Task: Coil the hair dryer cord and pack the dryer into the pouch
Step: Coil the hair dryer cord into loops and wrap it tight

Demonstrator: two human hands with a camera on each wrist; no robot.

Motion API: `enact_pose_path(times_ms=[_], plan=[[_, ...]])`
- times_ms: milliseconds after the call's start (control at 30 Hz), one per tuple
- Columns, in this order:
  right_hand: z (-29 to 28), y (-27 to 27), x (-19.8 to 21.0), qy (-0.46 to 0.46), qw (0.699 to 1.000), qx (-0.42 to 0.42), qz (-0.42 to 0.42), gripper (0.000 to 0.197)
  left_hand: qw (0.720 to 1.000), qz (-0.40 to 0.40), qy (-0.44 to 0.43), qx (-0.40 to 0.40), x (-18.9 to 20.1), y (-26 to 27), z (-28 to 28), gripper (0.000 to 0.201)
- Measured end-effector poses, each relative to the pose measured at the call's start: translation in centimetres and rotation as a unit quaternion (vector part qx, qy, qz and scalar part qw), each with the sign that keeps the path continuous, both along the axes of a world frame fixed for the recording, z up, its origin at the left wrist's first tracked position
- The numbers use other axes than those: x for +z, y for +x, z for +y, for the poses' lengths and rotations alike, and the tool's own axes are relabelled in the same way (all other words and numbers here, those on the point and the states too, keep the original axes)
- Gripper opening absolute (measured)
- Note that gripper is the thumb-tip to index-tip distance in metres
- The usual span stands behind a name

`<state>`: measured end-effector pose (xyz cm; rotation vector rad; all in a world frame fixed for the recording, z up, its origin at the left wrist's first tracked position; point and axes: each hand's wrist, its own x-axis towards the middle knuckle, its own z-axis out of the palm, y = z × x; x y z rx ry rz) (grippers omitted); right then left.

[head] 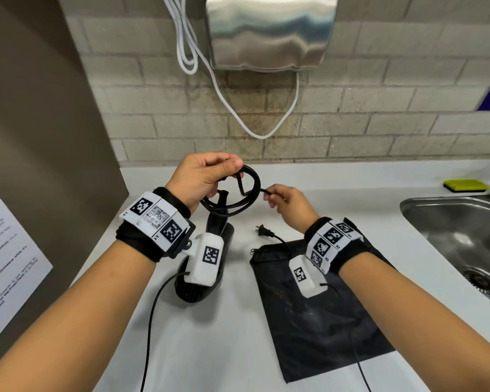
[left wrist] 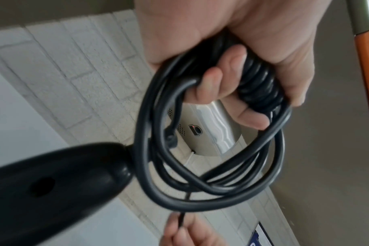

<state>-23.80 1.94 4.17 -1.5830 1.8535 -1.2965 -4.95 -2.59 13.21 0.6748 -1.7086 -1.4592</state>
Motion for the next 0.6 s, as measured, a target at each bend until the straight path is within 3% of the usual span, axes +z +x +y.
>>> enact_pose_path(times_ms=[100,167,300,400,500,600], plan=[[0.5,-1.8,-0.3,-0.01,0.995,-0.077,0.058,0.029,1.0,-0.015,-0.02,0.004,0.4,-0.3,0.3,0.014],[0.7,-2.0,0.4,0.001,0.994,-0.075,0.074,0.032,0.999,-0.015,-0.032,-0.006,0.5,-0.7,0.8,0.016],[1.2,-0.5,2.6,0.032,0.991,0.11,0.068,0.046,0.999,-0.011,-0.036,-0.022,0.5,-1.3,1.0,0.015],[1.2,0.6,3.4,0.059,0.976,0.185,0.094,0.026,0.999,-0.014,-0.036,-0.026,0.6,-1.3,1.3,0.013],[0.8,0.3,4.1,0.05,0.984,0.161,0.049,0.02,0.999,-0.026,-0.033,-0.021,0.5,-1.1,1.3,0.014],[0.6,-0.6,5.6,0.028,0.991,0.101,0.084,0.015,0.997,-0.063,-0.045,-0.031,0.6,-1.0,1.4,0.011]])
